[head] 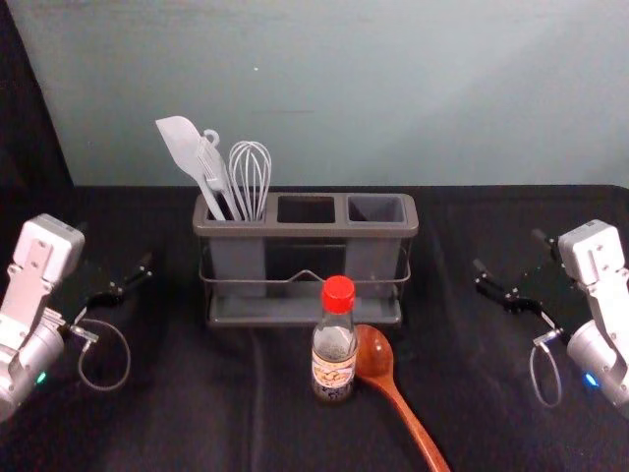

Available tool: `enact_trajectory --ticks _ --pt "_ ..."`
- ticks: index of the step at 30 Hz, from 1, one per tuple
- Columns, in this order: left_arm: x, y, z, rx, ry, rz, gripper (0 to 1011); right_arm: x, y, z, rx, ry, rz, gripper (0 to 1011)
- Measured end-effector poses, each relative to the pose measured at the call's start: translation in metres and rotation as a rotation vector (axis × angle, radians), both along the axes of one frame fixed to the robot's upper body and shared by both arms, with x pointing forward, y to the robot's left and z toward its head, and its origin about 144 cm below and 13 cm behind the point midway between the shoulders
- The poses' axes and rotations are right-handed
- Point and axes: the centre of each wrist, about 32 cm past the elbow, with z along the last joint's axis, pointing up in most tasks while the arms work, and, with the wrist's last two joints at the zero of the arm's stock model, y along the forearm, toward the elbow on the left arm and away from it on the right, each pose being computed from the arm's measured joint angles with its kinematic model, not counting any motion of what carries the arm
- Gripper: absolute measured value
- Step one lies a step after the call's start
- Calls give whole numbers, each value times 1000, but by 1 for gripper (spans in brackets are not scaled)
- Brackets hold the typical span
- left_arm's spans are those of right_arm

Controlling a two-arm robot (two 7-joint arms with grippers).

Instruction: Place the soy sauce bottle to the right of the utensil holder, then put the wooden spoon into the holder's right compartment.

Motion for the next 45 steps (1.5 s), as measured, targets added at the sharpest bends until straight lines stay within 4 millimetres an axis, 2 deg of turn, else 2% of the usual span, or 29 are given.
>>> enact_trajectory --ticks 38,42,45 --pt "0 0 0 0 0 0 1011 0 0 0 -1 -3 0 1004" --pt "0 0 0 0 0 0 1011 -5 -1 0 -14 -58 10 1004" --pt "0 0 0 0 0 0 1011 -19 -3 5 -16 -127 28 1004"
